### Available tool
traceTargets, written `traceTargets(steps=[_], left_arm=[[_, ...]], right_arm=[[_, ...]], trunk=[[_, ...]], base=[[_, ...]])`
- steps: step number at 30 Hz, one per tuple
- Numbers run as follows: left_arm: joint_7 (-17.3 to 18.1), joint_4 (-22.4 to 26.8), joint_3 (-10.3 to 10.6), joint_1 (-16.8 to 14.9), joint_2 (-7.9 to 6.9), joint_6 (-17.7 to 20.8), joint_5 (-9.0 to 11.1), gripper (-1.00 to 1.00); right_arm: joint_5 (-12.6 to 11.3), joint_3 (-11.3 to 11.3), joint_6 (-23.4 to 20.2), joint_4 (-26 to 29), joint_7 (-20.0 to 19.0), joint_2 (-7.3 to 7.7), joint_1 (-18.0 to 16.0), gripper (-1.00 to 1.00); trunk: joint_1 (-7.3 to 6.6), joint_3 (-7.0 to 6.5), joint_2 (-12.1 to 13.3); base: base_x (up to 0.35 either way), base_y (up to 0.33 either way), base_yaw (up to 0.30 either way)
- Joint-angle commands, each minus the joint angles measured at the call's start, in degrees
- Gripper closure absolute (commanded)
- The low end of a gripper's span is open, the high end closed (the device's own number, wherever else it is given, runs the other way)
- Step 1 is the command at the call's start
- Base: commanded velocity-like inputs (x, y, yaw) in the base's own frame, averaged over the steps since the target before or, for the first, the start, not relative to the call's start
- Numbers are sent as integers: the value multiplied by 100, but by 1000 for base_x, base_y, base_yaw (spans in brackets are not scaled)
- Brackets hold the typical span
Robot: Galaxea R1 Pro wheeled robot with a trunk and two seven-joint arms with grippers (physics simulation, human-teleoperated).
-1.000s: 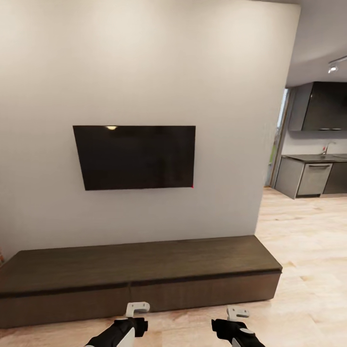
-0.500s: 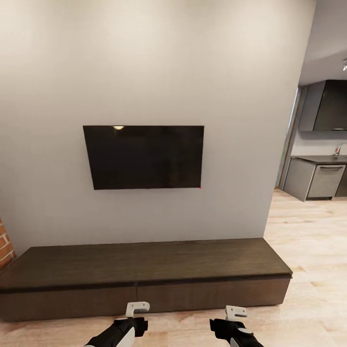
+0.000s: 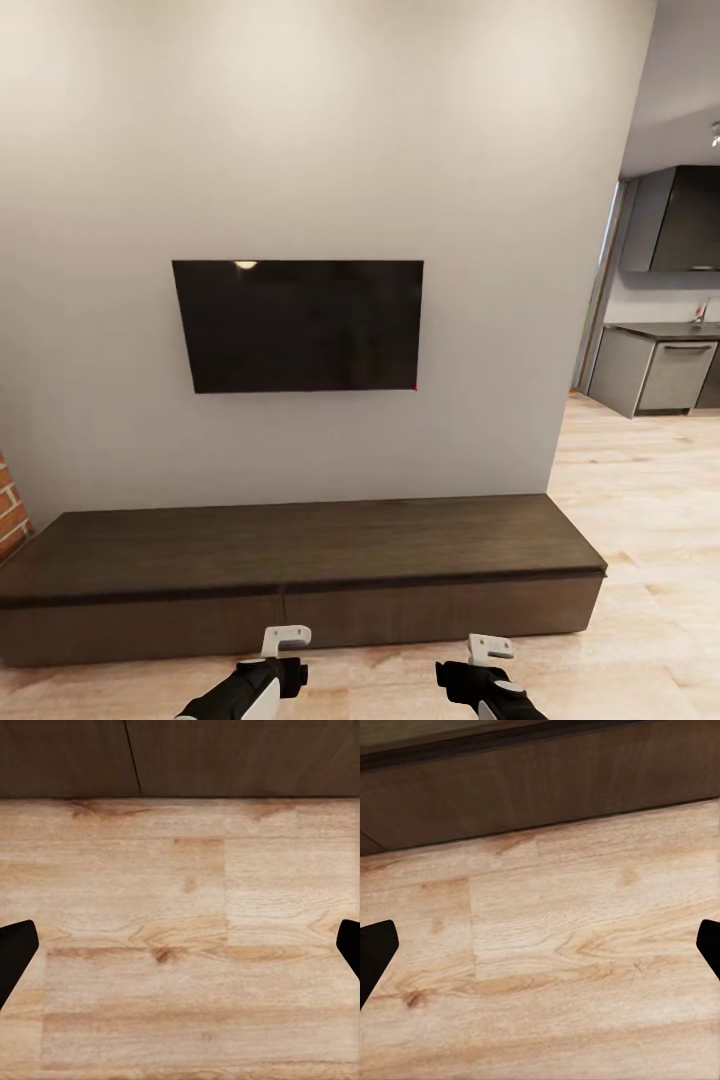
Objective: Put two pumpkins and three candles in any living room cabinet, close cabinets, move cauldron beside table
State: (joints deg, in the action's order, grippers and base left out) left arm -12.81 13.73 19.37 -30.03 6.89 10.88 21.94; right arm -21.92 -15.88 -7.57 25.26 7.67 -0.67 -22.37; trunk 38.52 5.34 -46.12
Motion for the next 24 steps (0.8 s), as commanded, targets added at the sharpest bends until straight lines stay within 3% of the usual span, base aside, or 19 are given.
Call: traceTargets(steps=[1, 12, 16, 18, 22, 24], left_arm=[[-39, 13, 49, -3, -3, 29, 49, -100], [-28, 59, 15, -3, -3, 29, 55, -100], [-6, 328, 5, 1, -7, -18, 61, -100], [0, 613, 0, 43, -13, 37, 123, -100], [2, 1423, -2, 354, -126, 499, 388, -100], [-17, 2321, -3, 731, -287, 956, 492, -100]], right_arm=[[-49, -48, -25, 11, 51, 6, -4, -100], [-49, -47, -25, 6, 50, 6, -4, -100], [-49, -41, -25, 5, 50, 6, -4, -100], [-55, -37, -25, 5, 50, 10, -4, -100], [-63, -32, -25, 9, 50, 17, -4, -100], [-65, -30, -25, 11, 50, 25, -2, -100]], trunk=[[24, 28, -49], [265, 226, -490], [353, 297, -651], [397, 333, -731], [485, 405, -891], [529, 441, -972]], base=[[0, 0, 0], [0, 0, 0], [0, 0, 0], [0, 0, 0], [0, 0, 0], [0, 0, 0]])
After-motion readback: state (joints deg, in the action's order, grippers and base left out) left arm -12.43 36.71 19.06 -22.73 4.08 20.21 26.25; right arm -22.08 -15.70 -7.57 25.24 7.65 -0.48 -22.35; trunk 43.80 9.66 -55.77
